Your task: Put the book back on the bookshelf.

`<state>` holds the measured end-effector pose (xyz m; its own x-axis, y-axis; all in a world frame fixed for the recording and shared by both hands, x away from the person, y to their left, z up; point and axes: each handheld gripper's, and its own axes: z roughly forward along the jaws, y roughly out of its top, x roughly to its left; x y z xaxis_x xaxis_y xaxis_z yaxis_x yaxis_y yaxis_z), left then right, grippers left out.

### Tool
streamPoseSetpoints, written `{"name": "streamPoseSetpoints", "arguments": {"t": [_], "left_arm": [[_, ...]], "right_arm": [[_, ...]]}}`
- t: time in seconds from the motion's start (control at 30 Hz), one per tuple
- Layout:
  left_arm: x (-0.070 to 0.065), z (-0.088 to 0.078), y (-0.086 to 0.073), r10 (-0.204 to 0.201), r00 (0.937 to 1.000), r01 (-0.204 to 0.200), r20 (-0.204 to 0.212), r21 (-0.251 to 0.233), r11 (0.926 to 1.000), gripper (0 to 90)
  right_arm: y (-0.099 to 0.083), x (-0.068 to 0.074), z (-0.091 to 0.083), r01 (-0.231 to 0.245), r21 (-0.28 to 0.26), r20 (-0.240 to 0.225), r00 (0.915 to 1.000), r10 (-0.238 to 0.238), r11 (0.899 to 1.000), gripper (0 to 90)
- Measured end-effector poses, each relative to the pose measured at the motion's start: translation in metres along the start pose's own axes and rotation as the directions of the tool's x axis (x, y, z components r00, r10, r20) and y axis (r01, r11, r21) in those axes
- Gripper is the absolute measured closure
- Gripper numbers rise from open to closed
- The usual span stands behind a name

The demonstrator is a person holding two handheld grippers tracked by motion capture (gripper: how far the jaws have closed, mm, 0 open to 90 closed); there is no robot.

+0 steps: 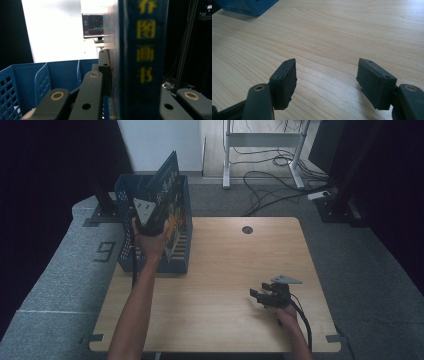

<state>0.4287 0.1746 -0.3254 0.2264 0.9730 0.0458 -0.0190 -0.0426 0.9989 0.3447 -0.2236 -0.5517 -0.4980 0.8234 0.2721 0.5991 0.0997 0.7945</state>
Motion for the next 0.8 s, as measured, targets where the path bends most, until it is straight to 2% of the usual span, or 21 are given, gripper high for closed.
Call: {"name": "streamPoseSetpoints", "arguments": {"t": [0.23,0.47,0.8], "left_arm": [[-0.004,0.008,-0.004,0.015,0.9997,-0.015,-0.017,-0.003,0.9999,82.0],[-0.007,0.018,-0.006,0.007,0.9999,-0.007,-0.015,-0.003,1.0,82.0],[-0.011,0.028,-0.01,0.004,0.9988,-0.006,-0.049,-0.028,0.9996,82.1]], "right_arm": [[-0.001,0.002,0.001,0.002,0.005,-0.001,1.0,-0.002,1.0,31.3],[-0.001,0.001,0.001,-0.003,0.006,0.0,1.0,0.003,1.0,31.3],[0.0,0.002,0.0,-0.002,0.003,-0.005,1.0,0.002,1.0,31.5]]}}
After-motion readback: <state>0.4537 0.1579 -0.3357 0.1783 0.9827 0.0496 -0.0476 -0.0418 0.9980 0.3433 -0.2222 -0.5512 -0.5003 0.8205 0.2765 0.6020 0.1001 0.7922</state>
